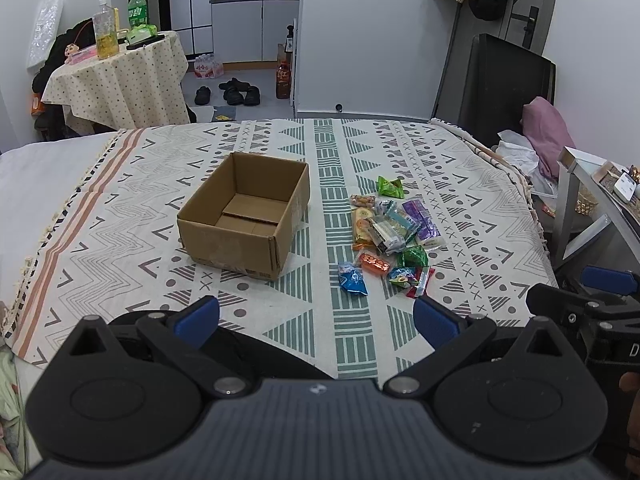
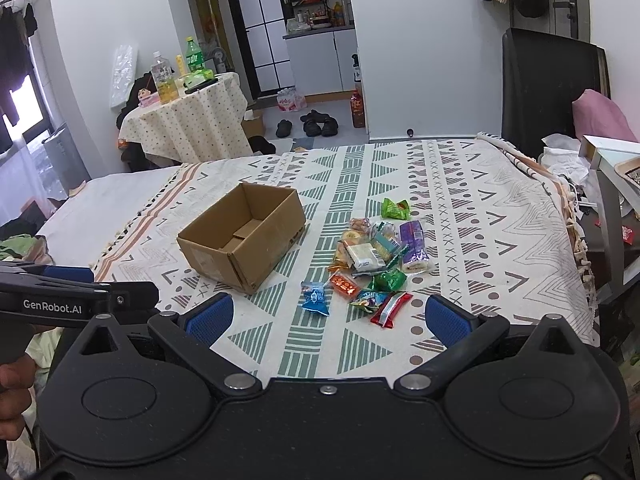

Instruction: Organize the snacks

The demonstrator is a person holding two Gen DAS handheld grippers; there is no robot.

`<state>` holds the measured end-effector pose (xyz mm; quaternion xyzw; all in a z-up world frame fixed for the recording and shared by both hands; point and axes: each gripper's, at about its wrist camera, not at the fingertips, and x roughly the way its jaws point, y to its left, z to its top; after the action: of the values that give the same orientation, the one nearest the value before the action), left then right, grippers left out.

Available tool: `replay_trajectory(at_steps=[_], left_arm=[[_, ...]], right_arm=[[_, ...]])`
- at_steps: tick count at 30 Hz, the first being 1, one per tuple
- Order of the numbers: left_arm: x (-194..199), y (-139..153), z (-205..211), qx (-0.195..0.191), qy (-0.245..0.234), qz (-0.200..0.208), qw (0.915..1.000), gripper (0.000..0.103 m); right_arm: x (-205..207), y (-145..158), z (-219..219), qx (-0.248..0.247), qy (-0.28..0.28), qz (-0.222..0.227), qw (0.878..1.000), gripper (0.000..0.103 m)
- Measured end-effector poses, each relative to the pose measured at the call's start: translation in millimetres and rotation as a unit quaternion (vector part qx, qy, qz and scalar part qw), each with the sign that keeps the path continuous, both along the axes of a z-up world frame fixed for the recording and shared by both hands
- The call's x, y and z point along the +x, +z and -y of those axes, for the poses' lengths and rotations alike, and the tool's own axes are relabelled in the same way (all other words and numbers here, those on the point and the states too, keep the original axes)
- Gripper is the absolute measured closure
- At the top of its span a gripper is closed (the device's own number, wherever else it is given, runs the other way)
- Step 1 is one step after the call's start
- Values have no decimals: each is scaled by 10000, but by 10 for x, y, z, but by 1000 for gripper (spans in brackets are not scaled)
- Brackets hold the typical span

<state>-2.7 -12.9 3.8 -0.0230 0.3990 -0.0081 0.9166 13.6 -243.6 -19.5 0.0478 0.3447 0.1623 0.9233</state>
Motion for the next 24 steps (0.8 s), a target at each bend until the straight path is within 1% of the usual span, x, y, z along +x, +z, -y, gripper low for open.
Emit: replay_trajectory(at_steps=[5, 20, 24], left_arm=[[1, -1, 0, -2, 3, -3, 10000, 0], [45, 6, 5, 6, 10, -17, 10000, 0], [107, -39, 36, 52, -5, -37, 10000, 0]], right_arm=[[0, 5, 2, 44, 20, -10, 10000, 0], [-10, -2, -33, -34, 87, 12, 10000, 0], [15, -31, -59, -49, 92, -22, 9999, 0]])
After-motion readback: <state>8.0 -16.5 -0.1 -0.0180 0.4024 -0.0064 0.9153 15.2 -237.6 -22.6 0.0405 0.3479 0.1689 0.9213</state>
